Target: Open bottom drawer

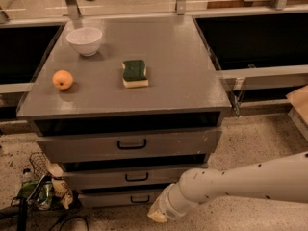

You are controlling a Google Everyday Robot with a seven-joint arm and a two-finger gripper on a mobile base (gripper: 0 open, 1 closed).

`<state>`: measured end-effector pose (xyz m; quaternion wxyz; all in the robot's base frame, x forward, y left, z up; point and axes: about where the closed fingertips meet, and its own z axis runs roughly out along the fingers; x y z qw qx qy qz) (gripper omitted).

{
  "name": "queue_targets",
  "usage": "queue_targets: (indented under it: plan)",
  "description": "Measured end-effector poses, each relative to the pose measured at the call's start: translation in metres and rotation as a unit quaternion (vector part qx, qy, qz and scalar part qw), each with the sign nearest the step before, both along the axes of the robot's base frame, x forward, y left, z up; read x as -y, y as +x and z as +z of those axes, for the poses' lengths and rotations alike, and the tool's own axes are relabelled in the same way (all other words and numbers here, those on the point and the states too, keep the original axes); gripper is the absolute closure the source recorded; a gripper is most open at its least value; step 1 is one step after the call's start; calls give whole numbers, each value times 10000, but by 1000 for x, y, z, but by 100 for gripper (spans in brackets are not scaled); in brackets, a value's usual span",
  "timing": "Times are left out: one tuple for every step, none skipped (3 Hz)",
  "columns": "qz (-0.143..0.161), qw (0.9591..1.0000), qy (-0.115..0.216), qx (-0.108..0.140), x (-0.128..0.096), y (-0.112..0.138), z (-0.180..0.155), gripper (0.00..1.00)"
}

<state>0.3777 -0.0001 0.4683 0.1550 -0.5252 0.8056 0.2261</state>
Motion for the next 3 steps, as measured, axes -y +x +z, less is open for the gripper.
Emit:
queue_targets:
  plan:
    - [-203,9993,-291,93,10,-13,-29,100]
    - [-366,9984,-231,369,6,-1,-33,100]
    - [-374,9983,-223,381,6,-1,-32,100]
